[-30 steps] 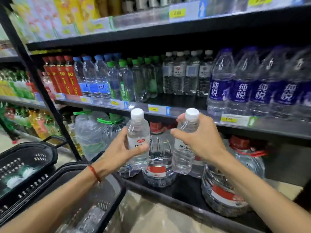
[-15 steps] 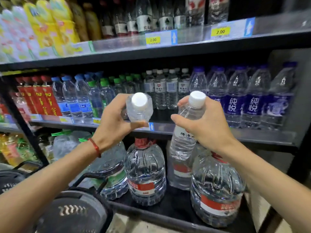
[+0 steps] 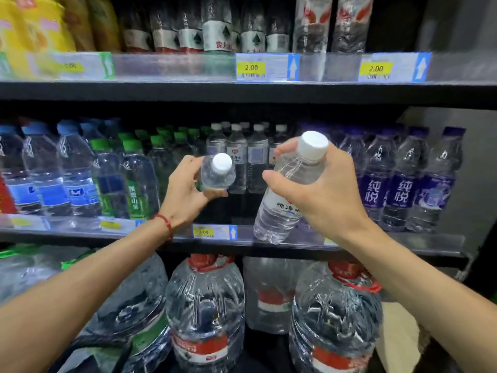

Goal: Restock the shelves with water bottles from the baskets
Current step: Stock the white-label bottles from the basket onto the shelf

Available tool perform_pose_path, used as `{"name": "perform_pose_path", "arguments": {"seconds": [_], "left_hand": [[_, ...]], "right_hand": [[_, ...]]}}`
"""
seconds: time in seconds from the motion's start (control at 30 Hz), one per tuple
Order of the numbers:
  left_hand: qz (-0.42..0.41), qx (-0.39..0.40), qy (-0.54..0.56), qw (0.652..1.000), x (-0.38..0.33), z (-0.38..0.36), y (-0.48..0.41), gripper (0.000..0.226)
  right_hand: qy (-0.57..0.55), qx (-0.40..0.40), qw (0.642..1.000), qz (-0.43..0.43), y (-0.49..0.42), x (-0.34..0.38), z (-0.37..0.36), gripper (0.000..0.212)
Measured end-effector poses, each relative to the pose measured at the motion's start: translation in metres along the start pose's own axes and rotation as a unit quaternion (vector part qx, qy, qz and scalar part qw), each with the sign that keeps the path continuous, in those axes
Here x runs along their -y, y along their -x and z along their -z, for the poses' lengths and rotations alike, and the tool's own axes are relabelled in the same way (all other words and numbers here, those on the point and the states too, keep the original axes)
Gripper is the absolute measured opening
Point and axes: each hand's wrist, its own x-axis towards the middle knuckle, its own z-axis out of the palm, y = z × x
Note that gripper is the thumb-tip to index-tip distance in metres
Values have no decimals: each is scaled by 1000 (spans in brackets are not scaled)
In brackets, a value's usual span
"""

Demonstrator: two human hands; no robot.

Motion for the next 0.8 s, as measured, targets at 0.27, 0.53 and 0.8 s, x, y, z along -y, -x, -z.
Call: {"name": "perform_pose_path", "arguments": {"seconds": [0.27, 0.53, 0.8], "left_hand": [[157, 74, 48, 984, 70, -42, -48, 57], [226, 20, 195, 954, 81, -69, -62, 78], [271, 21, 147, 951, 81, -83, -73, 42]], "right_hand": [[47, -20, 999, -1, -26, -6, -19, 29], [68, -46, 997, -5, -29, -17, -29, 28], [70, -32, 997, -13, -29, -17, -30, 29]]}}
